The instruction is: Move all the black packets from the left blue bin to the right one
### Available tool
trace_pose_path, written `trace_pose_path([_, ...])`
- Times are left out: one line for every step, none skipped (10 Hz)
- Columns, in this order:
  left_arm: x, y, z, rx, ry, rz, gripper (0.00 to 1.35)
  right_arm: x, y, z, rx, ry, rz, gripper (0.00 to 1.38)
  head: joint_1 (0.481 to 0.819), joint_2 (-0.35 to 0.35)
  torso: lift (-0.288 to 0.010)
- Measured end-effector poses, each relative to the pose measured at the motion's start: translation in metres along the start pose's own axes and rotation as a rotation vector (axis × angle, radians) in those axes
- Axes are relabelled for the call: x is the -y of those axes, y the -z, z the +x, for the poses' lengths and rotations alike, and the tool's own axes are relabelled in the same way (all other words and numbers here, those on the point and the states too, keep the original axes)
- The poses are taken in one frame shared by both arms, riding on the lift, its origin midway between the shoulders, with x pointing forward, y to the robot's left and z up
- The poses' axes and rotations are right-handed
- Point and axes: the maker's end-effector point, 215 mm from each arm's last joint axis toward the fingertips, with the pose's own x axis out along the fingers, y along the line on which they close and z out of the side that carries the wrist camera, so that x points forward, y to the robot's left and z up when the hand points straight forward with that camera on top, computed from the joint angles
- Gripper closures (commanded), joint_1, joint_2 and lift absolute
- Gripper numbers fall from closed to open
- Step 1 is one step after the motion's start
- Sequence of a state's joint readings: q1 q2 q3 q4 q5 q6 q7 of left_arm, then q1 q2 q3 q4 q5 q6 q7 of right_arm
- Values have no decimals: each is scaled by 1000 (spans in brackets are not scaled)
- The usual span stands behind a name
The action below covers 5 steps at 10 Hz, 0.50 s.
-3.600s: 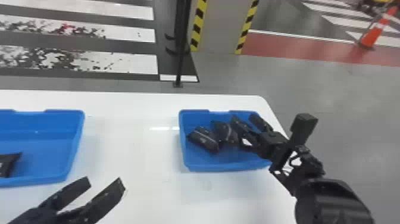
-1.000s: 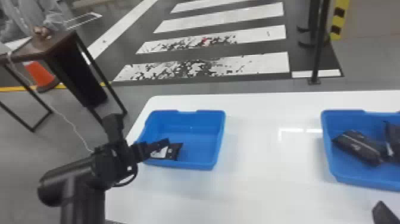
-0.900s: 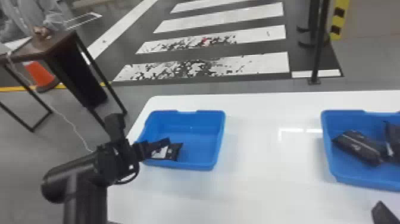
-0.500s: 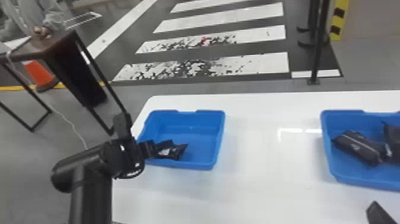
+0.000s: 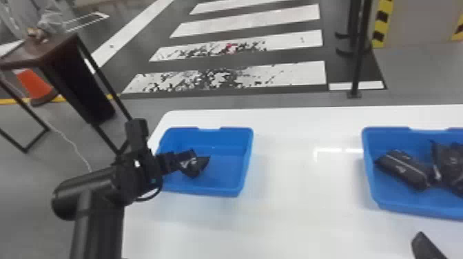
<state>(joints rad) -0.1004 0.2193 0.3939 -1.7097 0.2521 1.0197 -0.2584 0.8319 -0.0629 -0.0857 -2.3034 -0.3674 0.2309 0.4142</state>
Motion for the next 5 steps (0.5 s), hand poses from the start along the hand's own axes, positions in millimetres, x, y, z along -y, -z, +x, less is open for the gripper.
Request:
trace_pose_path([6, -8, -9, 31, 20, 10, 1204, 0, 1, 0, -2, -1, 2, 154, 695, 314, -140])
trace_pose_path([16, -15, -18, 59, 52, 18, 1204, 0, 1, 0, -3, -2, 3, 156, 695, 307, -140])
trace_pose_path([33, -18, -28, 90, 104, 18, 1204, -1, 1, 0, -4, -3, 3, 157, 695, 300, -140])
trace_pose_path([58, -22, -38, 135, 182, 4, 1204, -2, 1, 0, -4, -9, 2, 157, 695, 274, -140])
trace_pose_path([89, -28, -48, 191, 282, -29, 1204, -5, 1, 2, -4, -27, 2, 157, 695, 242, -140])
